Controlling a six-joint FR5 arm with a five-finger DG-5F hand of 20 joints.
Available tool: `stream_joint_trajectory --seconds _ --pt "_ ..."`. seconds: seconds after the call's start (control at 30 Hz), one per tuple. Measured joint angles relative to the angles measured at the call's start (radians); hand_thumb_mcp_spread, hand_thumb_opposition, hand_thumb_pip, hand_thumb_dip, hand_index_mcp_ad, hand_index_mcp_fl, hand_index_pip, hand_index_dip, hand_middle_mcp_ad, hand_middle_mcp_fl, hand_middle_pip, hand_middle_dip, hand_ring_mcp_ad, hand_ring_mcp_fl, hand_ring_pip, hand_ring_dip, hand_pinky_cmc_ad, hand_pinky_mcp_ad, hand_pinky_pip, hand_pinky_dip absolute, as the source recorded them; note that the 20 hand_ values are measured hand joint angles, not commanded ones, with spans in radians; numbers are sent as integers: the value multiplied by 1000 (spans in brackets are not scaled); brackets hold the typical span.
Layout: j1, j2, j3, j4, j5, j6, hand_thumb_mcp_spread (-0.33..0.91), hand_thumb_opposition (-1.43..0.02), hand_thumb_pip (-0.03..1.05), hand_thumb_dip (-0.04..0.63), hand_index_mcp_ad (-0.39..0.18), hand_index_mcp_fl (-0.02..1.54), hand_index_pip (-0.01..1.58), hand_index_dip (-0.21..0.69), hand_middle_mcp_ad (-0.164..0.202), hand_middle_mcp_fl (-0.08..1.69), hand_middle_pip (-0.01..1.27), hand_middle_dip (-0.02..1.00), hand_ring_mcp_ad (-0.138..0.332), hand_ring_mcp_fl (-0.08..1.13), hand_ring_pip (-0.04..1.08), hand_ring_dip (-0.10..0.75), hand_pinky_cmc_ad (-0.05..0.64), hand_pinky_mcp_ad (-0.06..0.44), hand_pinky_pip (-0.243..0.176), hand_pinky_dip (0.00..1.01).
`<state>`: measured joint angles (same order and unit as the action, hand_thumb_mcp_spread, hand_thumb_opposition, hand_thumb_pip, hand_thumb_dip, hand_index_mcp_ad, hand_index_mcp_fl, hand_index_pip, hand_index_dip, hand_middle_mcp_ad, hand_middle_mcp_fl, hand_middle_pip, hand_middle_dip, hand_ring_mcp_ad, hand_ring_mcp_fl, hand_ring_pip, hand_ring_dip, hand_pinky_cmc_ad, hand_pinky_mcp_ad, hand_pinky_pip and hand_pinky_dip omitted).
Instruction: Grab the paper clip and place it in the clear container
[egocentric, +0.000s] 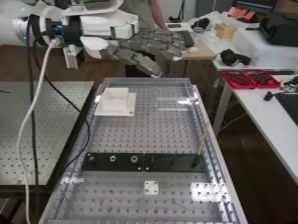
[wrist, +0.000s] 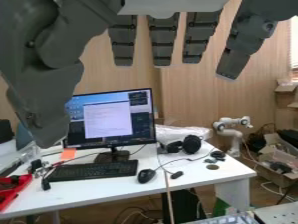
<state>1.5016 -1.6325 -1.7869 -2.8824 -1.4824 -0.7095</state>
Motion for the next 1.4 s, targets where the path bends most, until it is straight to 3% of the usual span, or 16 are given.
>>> stream_joint_trajectory --seconds 0.73,1.4 --pt "-6 14 0 -23 -45 -24 237 -710 531 176 -127 72 101 138 75 0 127 188 124 0 80 112 386 279 -105 480" --pt "22 17 9 -40 -30 -36 237 -710 538 173 -126 73 101 126 75 0 127 188 124 0 80 112 382 279 -105 480"
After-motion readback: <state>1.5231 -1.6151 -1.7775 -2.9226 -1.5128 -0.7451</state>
